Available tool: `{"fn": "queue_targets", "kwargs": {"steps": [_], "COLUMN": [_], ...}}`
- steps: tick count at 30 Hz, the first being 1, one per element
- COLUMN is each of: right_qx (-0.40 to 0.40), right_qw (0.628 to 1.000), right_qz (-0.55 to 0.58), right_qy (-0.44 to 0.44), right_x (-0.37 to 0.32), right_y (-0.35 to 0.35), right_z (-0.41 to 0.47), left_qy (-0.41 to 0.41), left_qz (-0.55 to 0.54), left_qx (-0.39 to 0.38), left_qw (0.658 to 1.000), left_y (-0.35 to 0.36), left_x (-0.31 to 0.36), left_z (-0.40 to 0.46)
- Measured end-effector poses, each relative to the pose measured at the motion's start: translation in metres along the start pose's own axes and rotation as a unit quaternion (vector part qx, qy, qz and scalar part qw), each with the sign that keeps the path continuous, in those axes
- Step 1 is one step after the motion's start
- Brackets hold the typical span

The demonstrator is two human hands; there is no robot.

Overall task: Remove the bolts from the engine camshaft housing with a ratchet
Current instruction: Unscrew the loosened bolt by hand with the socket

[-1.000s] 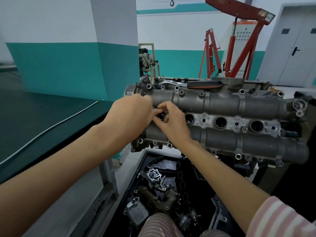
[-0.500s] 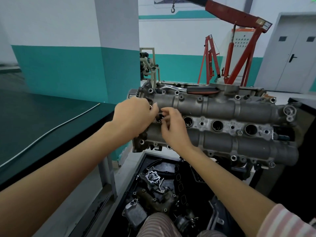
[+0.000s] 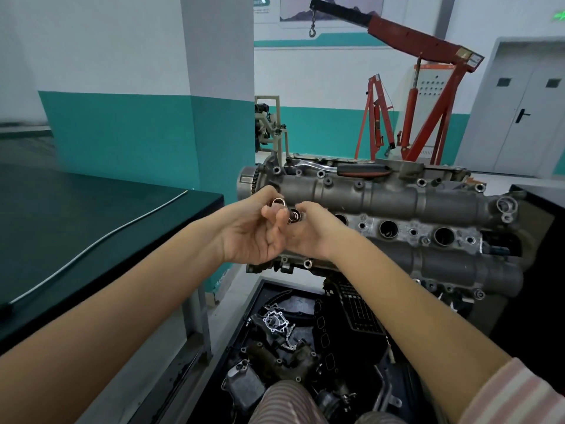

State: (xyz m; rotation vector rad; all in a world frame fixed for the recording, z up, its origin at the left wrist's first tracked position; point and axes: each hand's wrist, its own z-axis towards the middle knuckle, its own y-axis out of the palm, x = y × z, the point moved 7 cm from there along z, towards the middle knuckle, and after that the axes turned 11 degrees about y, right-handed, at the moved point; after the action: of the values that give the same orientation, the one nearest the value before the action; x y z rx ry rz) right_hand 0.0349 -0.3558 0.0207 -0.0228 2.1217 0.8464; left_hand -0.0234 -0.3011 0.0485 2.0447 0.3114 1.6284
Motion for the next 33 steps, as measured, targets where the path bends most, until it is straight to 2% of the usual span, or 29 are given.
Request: {"fn": "queue_targets", "kwargs": {"steps": [2,5,9,10,13,17,22,25,29,31,33], "right_qx": [-0.027,-0.008,0.052,0.036,-0.04,-0.062,-0.065,-0.053,-0.022,-0.005,0.011], "right_qw": [0.997,0.994,0.997,0.997,0.989,0.981,0.971,0.962,0.952,0.958,0.98], "right_qz": [0.056,0.107,0.056,0.062,0.137,0.178,0.222,0.26,0.304,0.285,0.198], "right_qy": [0.046,0.037,-0.029,-0.016,0.038,0.042,0.066,0.063,0.027,0.014,0.004], "right_x": [0.001,-0.008,-0.017,-0.012,-0.003,0.0,0.007,0.008,0.006,0.006,0.007], "right_y": [0.005,0.007,0.004,0.007,0.012,0.006,0.008,0.007,0.008,0.009,0.005], "right_z": [0.003,0.013,0.016,0.016,0.022,0.019,0.017,0.025,0.034,0.032,0.028], "left_qy": [-0.007,-0.039,-0.082,-0.096,-0.117,-0.047,-0.071,-0.05,-0.024,-0.037,-0.044], "left_qz": [-0.017,0.012,0.191,0.233,0.29,0.296,0.195,0.128,0.146,0.143,0.165], "left_qx": [-0.044,-0.135,-0.201,-0.205,-0.159,-0.028,-0.062,-0.036,0.026,0.051,0.068], "left_qw": [0.999,0.99,0.957,0.946,0.937,0.954,0.976,0.99,0.989,0.988,0.983], "left_y": [0.009,0.023,0.021,0.015,-0.009,-0.031,-0.003,0.002,-0.015,-0.023,-0.029], "left_x": [-0.003,-0.013,-0.034,-0.038,-0.04,-0.027,-0.044,-0.038,-0.011,-0.001,0.01], "left_z": [-0.011,-0.028,-0.041,-0.042,-0.037,-0.02,-0.02,-0.02,-0.022,-0.022,-0.019]}}
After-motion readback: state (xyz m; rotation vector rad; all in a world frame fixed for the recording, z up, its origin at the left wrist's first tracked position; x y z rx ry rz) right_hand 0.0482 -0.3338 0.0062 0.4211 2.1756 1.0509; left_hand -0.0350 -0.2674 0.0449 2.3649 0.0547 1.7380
